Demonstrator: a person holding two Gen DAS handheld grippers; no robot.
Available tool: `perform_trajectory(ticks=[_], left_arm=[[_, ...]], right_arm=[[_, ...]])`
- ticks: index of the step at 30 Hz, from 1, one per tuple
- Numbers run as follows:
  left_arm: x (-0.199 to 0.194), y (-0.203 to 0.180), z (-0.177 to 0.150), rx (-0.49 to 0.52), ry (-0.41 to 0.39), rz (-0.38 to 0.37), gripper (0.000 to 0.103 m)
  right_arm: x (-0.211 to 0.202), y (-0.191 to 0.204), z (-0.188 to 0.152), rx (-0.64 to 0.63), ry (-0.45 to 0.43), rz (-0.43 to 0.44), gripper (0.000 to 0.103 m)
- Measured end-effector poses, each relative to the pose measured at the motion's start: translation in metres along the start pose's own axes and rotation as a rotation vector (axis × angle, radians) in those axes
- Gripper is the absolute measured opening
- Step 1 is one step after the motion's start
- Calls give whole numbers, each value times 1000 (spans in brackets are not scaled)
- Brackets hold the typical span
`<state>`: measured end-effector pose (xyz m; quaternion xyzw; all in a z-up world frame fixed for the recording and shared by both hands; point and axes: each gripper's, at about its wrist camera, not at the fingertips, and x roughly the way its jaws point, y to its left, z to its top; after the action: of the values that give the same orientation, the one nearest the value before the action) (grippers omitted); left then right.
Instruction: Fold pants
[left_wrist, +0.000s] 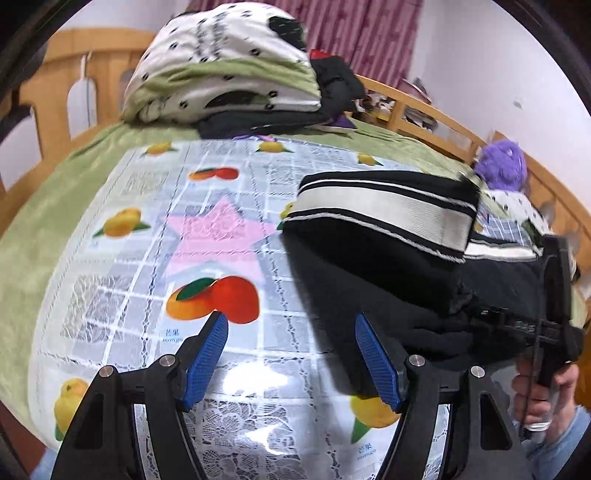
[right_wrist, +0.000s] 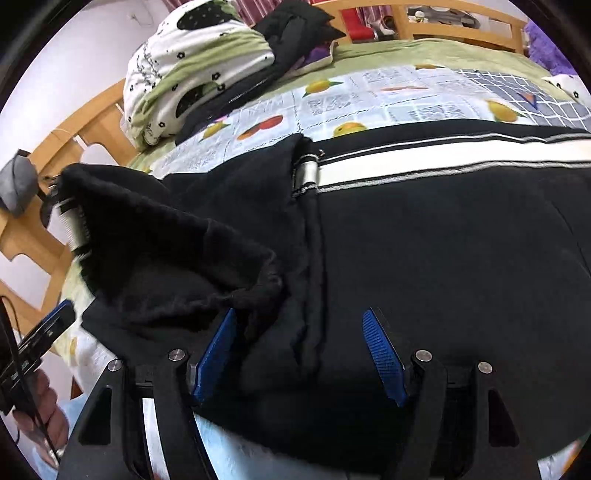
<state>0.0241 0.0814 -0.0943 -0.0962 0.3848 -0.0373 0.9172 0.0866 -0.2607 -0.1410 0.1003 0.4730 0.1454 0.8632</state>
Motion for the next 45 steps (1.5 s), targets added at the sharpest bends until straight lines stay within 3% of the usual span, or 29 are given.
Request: perform_trajectory(ticks=[1, 3, 4, 6, 9, 13, 15, 17, 19, 24, 26, 29, 34, 36, 37, 38, 40, 41, 44, 45], left_arm=[[1, 4, 0, -12, 2, -7, 70], [3, 6, -2, -21, 2, -6, 70], [5, 6, -3, -21, 1, -1, 70], [8, 5, -3, -16, 2, 7, 70], [8, 6, -3, -22, -1, 5, 70], [7, 4, -3, -46, 2, -33, 70], [8, 3, -4, -58, 8, -54, 70], [10, 0, -6, -69, 20, -76, 70], [12, -3, -7, -76, 40, -98, 69], [8, -16, -11, -28, 35, -88, 70], [7, -20, -11, -16, 29, -78, 70], [9, -22, -10, -30, 36, -89, 70], [9, -24, -11, -8, 37, -95, 70], [9, -24, -11, 2, 33, -82, 70], [10, -24, -11, 3, 34, -78, 70], [12, -23, -11, 4, 36, -74, 70], [14, -21, -11, 3, 40, -68, 70], [15, -20, -11, -2, 41, -65, 70], [20, -17, -11, -29, 54, -81, 70], [21, -17, -11, -38, 62, -91, 70]], right_arm=[[6, 5, 3, -19, -4, -20, 71], [13, 17, 6, -78, -4, -22, 37], [11, 20, 5, -93, -24, -44, 27], [-6, 15, 5, -79, -95, -29, 19], [-49, -19, 12, 46, -181, 39, 17], [-92, -63, 7, 88, -236, -113, 16], [-92, -88, 0, 144, -194, -120, 18], [-74, -110, -6, 223, -99, -72, 25], [-58, -117, -13, 256, -40, -89, 29], [-86, -101, -17, 161, -104, -119, 32], [-104, -90, -15, 110, -179, -116, 48], [-117, -64, -7, 2, -261, -74, 60], [-79, -13, 11, -216, -180, -61, 60], [-54, 1, 10, -294, -117, -93, 49], [-42, 6, 13, -336, -94, -126, 10], [-31, 9, 18, -382, -91, -184, 4], [-35, -3, 32, -354, -203, -275, 4], [-40, -18, 46, -273, -231, -281, 5], [-40, -83, 74, 64, -156, -197, 13], [-40, -94, 76, 107, -140, -180, 14]])
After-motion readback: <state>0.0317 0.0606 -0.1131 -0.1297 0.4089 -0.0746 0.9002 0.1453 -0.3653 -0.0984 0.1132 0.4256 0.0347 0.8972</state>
